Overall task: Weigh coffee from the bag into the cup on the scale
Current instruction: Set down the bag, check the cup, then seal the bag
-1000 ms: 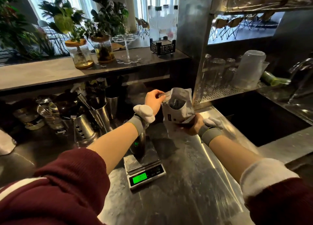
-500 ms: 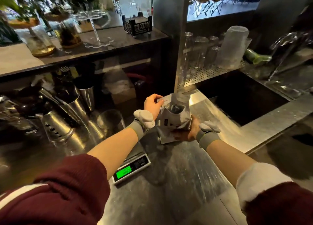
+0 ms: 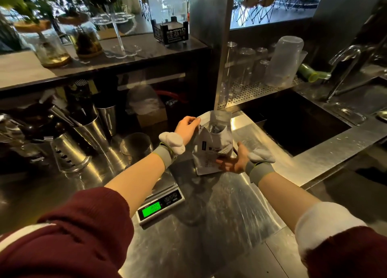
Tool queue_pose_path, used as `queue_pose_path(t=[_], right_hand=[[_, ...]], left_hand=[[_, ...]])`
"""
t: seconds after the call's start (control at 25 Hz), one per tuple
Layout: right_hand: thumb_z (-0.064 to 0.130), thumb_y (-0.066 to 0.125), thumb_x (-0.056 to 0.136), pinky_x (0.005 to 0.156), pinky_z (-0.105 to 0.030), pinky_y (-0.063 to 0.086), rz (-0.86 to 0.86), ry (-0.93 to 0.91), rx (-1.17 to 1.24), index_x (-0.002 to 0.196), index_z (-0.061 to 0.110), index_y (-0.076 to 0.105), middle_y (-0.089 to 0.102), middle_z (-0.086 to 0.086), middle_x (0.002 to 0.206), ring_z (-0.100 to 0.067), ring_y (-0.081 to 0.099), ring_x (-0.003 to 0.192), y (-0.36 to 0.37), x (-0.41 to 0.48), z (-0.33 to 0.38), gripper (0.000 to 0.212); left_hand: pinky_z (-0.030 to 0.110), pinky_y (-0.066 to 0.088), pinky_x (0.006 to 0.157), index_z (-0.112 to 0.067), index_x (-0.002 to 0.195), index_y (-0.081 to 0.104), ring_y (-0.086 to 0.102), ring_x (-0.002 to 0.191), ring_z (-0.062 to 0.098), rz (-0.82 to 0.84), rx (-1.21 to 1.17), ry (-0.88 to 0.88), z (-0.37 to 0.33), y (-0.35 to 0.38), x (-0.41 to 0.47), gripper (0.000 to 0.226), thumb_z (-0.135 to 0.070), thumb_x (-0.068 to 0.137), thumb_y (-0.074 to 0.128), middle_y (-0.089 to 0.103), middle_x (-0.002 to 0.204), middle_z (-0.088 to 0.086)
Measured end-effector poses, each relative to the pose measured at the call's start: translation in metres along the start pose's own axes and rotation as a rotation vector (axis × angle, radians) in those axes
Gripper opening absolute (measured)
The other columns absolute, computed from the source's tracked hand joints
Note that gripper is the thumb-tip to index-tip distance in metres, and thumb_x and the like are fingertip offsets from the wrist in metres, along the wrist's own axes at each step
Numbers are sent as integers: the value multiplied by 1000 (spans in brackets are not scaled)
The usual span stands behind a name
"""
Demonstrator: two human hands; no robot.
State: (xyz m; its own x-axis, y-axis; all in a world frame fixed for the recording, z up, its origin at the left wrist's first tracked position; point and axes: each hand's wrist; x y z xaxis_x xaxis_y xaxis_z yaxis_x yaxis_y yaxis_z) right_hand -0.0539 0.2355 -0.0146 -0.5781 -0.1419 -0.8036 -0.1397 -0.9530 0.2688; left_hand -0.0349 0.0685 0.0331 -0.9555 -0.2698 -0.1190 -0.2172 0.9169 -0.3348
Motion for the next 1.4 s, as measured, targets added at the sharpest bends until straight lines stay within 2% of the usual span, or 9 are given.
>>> queue_pose_path(t=[0.2, 0.4, 0.48, 0.6, 0.72, 0.88, 1.0, 1.16, 1.4], right_hand=[[47, 14, 100, 104, -41, 39, 32, -40, 1, 141, 6, 40, 44, -15, 146, -30, 54, 123, 13, -10, -19, 64], [43, 17, 101, 89, -37, 43, 75, 23, 32, 142, 16, 37, 48, -8, 143, -23, 48, 132, 39, -21, -45, 52], [37, 26, 101, 103, -37, 38, 129, 70, -19, 125, 12, 49, 58, -8, 127, -22, 52, 127, 52, -20, -57, 42], [26, 32, 101, 103, -42, 37, 215, 84, -137, 83, 8, 45, 58, -11, 98, -28, 61, 100, 82, -27, -70, 28], [20, 32, 101, 109, -42, 34, 284, 39, -208, 104, 15, 43, 56, -10, 93, -28, 58, 111, 113, -35, -76, 13], [19, 38, 100, 106, -37, 38, 350, -32, -351, 85, 10, 50, 51, -5, 84, -19, 56, 79, 142, -41, -82, 21], [9, 42, 97, 77, -32, 50, 375, -183, -542, 124, 11, 54, 55, -3, 85, -13, 52, 70, 157, -42, -86, 30], [-3, 47, 90, 60, -26, 43, 379, -347, -684, 141, 18, 42, 57, -9, 119, -16, 56, 96, 162, -35, -87, 56], [-1, 49, 90, 92, -39, 38, 428, -361, -686, 143, 25, 37, 46, -7, 144, -25, 42, 134, 155, -19, -86, 60]], left_hand=[[30, 40, 73, 1, 113, 57, 57, 89, 21, -98, 15, 32, 1, -44, -8, 26, -12, 93, 48, 58, 100, 9], [4, 41, 46, 8, 104, 61, 55, 63, 9, -289, 33, 85, 3, -99, -22, 24, -1, 90, 44, 60, 91, 13], [7, 47, 55, 10, 102, 62, 57, 69, 17, -374, 2, 90, 14, -122, -29, 24, 3, 89, 43, 60, 90, 15], [40, 51, 89, 6, 104, 61, 61, 92, 30, -494, 6, 16, 37, -153, -44, 23, 3, 86, 48, 65, 98, 26], [37, 46, 93, 2, 113, 58, 59, 109, 34, -545, 49, -121, 61, -168, -61, 28, -1, 87, 49, 65, 113, 24], [37, 45, 93, 4, 122, 50, 54, 116, 38, -436, 18, -226, 91, -172, -71, 40, 10, 83, 42, 61, 119, 27], [42, 43, 98, 1, 135, 36, 47, 124, 39, -228, 32, -291, 98, -171, -74, 59, 15, 80, 50, 49, 132, 27], [42, 37, 106, -4, 143, 21, 39, 132, 35, -7, 64, -276, 98, -163, -77, 79, 6, 78, 64, 39, 143, 22], [39, 40, 104, -6, 140, 26, 46, 128, 31, -40, 33, -209, 98, -149, -66, 78, -7, 76, 71, 46, 140, 17]])
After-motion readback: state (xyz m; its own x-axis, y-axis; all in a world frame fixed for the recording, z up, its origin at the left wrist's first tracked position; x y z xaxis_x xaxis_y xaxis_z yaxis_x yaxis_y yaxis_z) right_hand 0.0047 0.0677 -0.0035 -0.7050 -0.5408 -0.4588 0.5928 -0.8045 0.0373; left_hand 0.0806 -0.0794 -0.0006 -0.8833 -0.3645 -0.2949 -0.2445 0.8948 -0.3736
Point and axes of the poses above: each hand's wrist, its own x-axis towards the middle knuckle, its own y-axis out of the palm, z = x × y
